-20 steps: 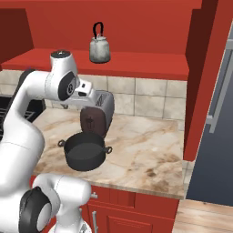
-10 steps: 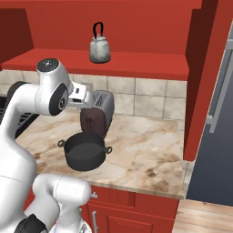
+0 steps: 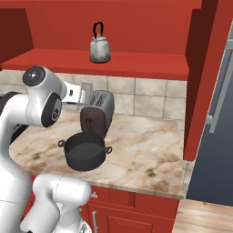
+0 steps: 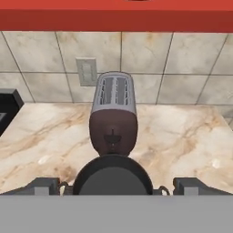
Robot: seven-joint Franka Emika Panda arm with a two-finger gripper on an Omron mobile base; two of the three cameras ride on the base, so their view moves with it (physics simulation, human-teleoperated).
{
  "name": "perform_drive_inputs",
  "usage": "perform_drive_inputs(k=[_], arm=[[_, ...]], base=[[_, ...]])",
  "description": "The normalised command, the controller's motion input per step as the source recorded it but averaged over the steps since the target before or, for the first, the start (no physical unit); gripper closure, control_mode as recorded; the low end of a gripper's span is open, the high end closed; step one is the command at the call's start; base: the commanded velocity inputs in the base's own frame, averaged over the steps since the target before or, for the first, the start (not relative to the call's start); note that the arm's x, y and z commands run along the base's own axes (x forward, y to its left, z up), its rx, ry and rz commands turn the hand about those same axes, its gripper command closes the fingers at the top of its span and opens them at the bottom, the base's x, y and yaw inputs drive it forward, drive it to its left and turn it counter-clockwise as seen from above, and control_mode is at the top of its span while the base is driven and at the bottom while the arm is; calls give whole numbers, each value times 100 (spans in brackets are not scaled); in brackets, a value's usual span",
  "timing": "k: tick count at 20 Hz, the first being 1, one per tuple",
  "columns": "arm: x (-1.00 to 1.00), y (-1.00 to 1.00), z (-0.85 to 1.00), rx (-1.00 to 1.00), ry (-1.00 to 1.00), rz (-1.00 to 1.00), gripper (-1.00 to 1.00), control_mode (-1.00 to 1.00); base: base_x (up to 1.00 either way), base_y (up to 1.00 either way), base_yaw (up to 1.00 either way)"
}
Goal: Pick the kettle from the cabinet and place it on a stove burner. Then pick the pot from the counter and place it on another stove burner. Finally, turn both burners on.
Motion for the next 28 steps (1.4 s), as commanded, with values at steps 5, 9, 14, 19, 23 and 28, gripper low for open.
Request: perform_drive_inputs(k=[5, 9, 14, 19, 23, 28], arm=[[0, 0, 36, 0, -14, -5, -100, -100], [0, 0, 36, 0, -12, -6, -100, -100], [0, 0, 40, 0, -10, -5, -100, -100], [0, 0, 34, 0, -13, -2, -100, -100], [0, 0, 31, 0, -13, 0, -100, -100], [0, 0, 34, 0, -11, 0, -100, -100]], base=[[0, 0, 0], [0, 0, 0], [0, 0, 0], [0, 0, 0], [0, 0, 0], [0, 0, 0]])
